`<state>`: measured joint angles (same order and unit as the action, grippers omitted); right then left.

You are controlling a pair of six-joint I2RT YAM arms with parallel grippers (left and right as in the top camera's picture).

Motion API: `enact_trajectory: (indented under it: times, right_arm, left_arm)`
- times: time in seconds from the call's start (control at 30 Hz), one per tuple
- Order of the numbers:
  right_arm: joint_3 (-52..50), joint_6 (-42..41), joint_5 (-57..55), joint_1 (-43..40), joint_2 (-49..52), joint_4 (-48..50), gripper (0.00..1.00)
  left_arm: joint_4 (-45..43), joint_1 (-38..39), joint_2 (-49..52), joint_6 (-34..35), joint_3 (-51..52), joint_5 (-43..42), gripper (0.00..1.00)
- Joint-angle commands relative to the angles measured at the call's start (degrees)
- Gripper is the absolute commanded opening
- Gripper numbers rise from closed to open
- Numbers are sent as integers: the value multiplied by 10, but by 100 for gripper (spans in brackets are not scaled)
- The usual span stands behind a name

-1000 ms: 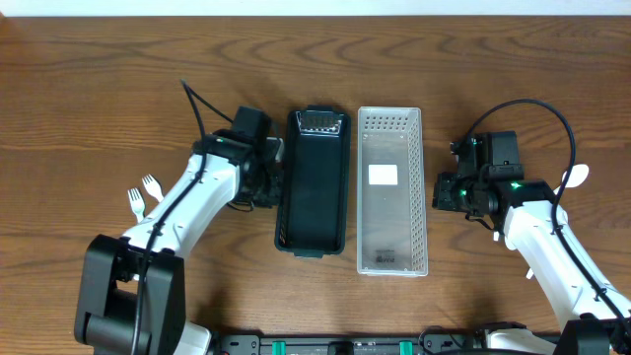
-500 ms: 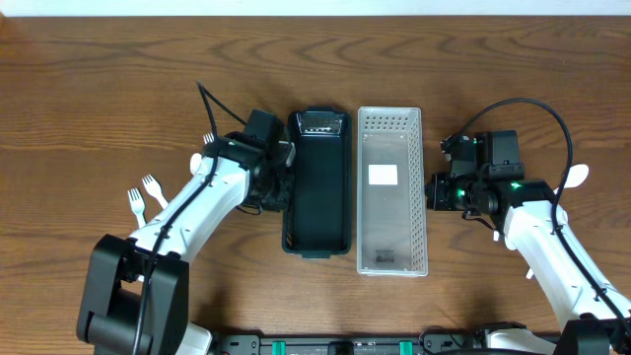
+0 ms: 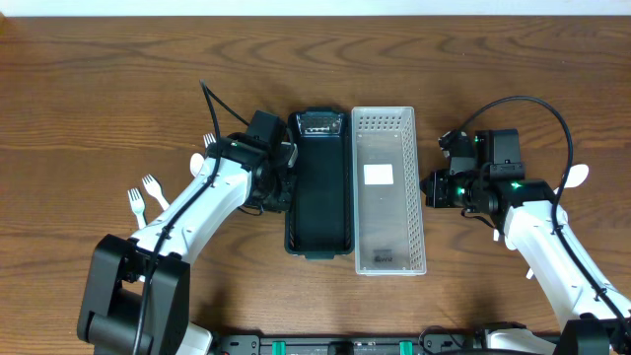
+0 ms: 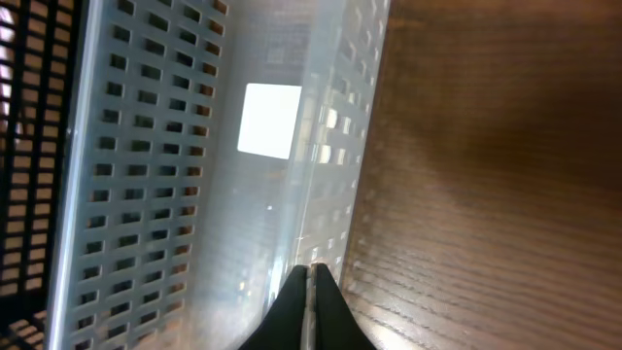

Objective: Pack container
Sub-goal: 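Move the right gripper over the spoons and grasp a white spoon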

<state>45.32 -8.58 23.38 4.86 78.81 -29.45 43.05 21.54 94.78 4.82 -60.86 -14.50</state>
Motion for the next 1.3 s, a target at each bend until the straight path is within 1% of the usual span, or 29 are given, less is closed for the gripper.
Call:
enact_trajectory:
  times: [0.0, 0.03, 0.13, 0.17, 0.2, 0.3, 0.37, 0.4, 0.43, 0.6, 0.73, 0.87, 0.93, 0.97, 1.0, 1.07, 1.13, 1.27]
  right_arm:
    - [11, -7, -26, -3, 2, 3, 22]
    - [11, -18, -56, -4, 2, 3, 35]
    - [17, -32, -112, -13, 0, 0, 41]
    - [23, -31, -126, -19, -2, -4, 50]
    - [31, -31, -138, -26, -4, -13, 54]
    - [71, -24, -176, -55, -8, -57, 58]
    - [112, -14, -203, -78, -8, -100, 62]
    - [131, -9, -219, -89, -8, -120, 65]
    - [148, -4, -233, -96, -8, -136, 66]
    - [203, 9, -303, -136, -8, -206, 66]
    - [202, 9, -306, -170, -1, -220, 67]
    - [197, 10, -304, -187, 31, -227, 68]
    - [194, 10, -304, -187, 55, -227, 78]
    - [193, 10, -304, -187, 68, -227, 81]
    - [191, 10, -304, -187, 83, -227, 84]
    - [191, 18, -304, -187, 114, -226, 85]
    - [191, 23, -300, -187, 139, -224, 86]
    - [191, 25, -289, -187, 186, -223, 83]
  left_arm:
    - [0, 1, 3, -2, 7, 2, 17]
    - [0, 0, 3, -2, 7, 2, 37]
    - [8, -2, 0, -3, 2, 31, 62]
    - [17, -4, -2, -2, -4, 47, 69]
    - [26, -6, -5, -2, -11, 60, 75]
    - [45, -18, -24, -2, -28, 85, 86]
    - [50, -33, -44, -2, -35, 86, 100]
    - [53, -40, -55, -2, -38, 86, 98]
    - [55, -48, -65, -2, -40, 86, 98]
    - [68, -89, -127, -2, -41, 86, 98]
    - [84, -121, -174, -2, -41, 86, 98]
    - [93, -151, -221, -2, -41, 92, 98]
    - [94, -166, -239, -2, -41, 97, 98]
    - [94, -174, -247, -2, -41, 97, 98]
    - [94, -181, -254, -2, -41, 97, 98]
    - [94, -195, -264, -2, -41, 97, 98]
    - [94, -204, -269, -2, -41, 97, 98]
    - [94, -208, -269, -2, -41, 97, 98]
